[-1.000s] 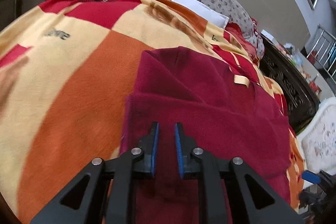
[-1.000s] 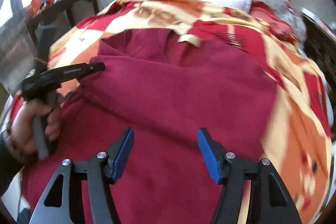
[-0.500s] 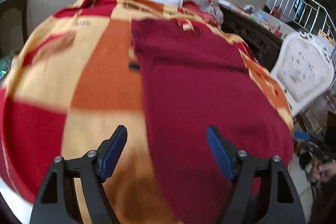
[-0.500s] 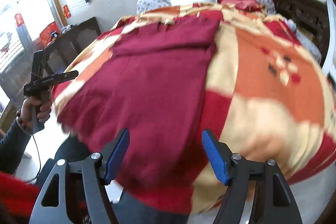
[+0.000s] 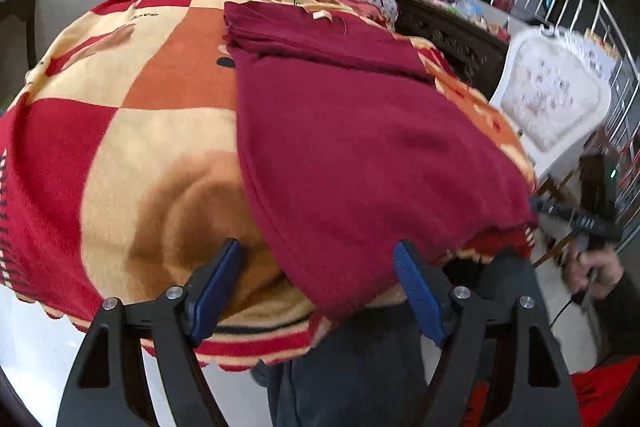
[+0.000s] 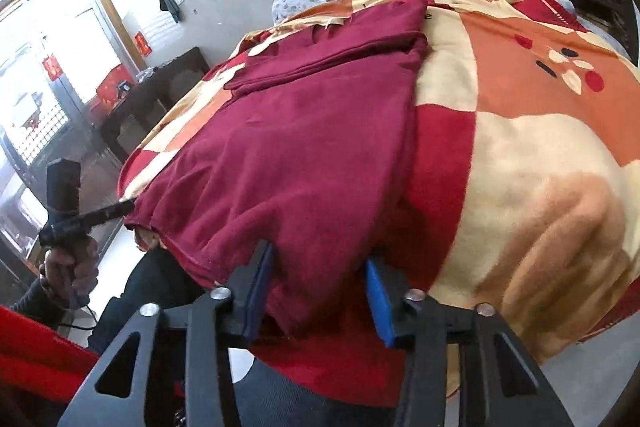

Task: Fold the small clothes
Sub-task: 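Grasp the hem end of the folded strip with the right tool while the left tool grasps it too, then lift the hem end with both tools and fold it toward the collar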

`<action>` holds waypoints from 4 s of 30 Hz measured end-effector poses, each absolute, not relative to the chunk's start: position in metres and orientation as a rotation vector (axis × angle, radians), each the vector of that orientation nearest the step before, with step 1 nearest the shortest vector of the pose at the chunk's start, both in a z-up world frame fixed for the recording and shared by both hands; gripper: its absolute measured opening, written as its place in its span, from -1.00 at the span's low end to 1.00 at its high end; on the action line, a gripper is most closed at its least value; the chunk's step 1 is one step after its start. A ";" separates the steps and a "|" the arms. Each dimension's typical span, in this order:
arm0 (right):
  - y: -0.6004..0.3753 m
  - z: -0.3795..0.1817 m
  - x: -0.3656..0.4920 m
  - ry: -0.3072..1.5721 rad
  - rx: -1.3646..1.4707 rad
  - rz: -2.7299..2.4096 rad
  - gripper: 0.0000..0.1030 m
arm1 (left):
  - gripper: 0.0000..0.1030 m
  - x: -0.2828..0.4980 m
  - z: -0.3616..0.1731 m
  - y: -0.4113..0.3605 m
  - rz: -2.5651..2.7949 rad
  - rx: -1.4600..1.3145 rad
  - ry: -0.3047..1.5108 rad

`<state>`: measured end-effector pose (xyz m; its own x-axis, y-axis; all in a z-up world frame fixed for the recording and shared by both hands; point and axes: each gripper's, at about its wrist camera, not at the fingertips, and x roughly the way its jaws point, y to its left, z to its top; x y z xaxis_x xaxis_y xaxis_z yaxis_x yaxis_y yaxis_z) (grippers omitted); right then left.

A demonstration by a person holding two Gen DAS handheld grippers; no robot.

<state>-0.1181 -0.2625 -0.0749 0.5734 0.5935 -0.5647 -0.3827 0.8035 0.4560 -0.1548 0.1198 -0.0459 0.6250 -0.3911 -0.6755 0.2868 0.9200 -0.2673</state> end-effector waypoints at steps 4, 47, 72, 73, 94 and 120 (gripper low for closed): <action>-0.265 -0.073 -0.125 0.753 0.297 0.579 -0.49 | 0.34 -0.155 -0.045 0.120 -0.401 -0.192 0.808; -0.293 0.002 -0.084 0.503 0.528 0.650 -0.85 | -0.85 -0.083 0.023 0.159 -0.431 -0.626 0.617; -0.275 0.014 0.243 0.706 0.577 0.400 -0.78 | -0.76 0.225 0.018 0.138 -0.121 -0.501 0.743; -0.275 0.011 0.249 0.698 0.595 0.416 -0.77 | -0.64 0.230 0.015 0.136 -0.114 -0.486 0.765; -0.232 0.035 0.242 0.633 0.299 0.370 0.05 | 0.03 0.240 0.036 0.072 -0.023 -0.121 0.649; -0.287 0.009 0.161 0.795 0.423 0.500 0.53 | 0.36 0.095 0.016 0.145 -0.149 -0.230 0.812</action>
